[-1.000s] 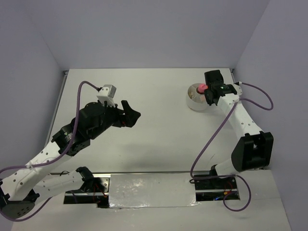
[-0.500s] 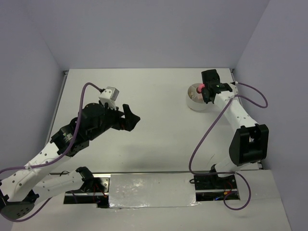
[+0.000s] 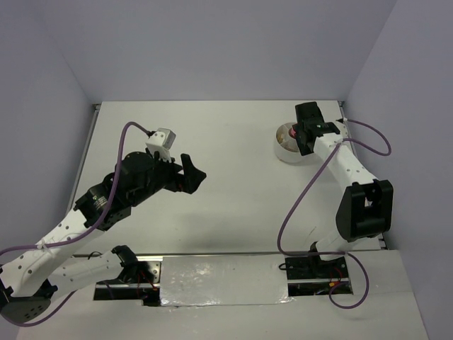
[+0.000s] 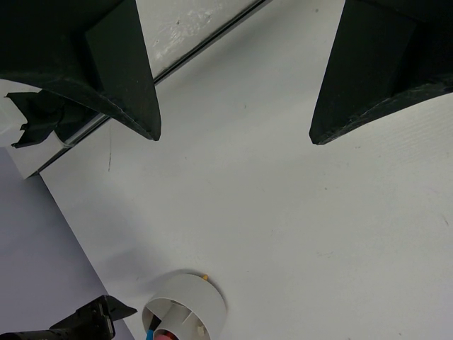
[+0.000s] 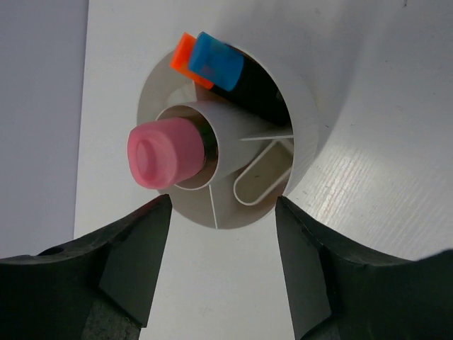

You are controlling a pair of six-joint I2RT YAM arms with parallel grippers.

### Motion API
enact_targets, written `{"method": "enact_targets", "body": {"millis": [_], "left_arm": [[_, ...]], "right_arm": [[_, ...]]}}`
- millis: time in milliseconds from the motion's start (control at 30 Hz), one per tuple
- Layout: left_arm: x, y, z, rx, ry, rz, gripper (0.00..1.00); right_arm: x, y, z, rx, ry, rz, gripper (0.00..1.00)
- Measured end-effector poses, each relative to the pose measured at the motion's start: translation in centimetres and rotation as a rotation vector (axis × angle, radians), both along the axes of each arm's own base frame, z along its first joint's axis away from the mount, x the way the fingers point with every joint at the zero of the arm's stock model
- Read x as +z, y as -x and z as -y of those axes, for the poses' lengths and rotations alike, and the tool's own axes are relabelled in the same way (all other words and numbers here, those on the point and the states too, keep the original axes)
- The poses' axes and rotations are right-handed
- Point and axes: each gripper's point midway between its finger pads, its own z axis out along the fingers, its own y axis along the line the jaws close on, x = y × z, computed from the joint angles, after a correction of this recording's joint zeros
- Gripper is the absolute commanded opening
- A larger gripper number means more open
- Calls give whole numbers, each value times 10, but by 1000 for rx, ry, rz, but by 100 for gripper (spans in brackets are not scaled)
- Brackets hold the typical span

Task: Sort the stationery into containers
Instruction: Place the stapler in the storage box, then reset both arms

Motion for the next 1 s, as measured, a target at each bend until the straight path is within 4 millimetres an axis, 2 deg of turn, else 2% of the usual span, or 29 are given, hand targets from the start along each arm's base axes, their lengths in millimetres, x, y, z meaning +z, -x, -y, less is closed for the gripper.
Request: {"method": "enact_targets", "body": {"millis": [167,267,300,367,433,567,600,667,733,833,900,1000], "left_arm": [[-1,-1,0,5,-3,-1,99],[-1,-8,-5,53,-26,-6,99],[-1,-13,-9,79,-43,-11,99],[2,-26,-20,153,-80,-23,99],[8,-45,-35,243,-112,-39,99],[19,-85,-78,453,-170,-68,99],[24,-94,-93,510,-184,-74,99],[38,-105,-117,603,-197,-65,99],[57,-111,-142,693,-219,-34,99],[80,-106,-162,761,-240,22,99],[89,-97,-174,802,-259,50,99],[92,-78,-194,870,-271,73,99]], "right_arm": [[0,1,0,27,18,-13,71],[9,6,0,71,47,-12,71],[18,7,0,103,66,1,71],[48,11,-1,200,125,62,72],[90,18,-2,311,210,149,74],[187,52,1,499,429,300,77],[209,62,3,526,480,334,99],[243,89,6,581,569,389,100],[258,123,9,634,636,407,100],[265,169,12,716,698,397,100],[271,195,12,748,722,406,100],[271,222,14,779,737,406,100]]}}
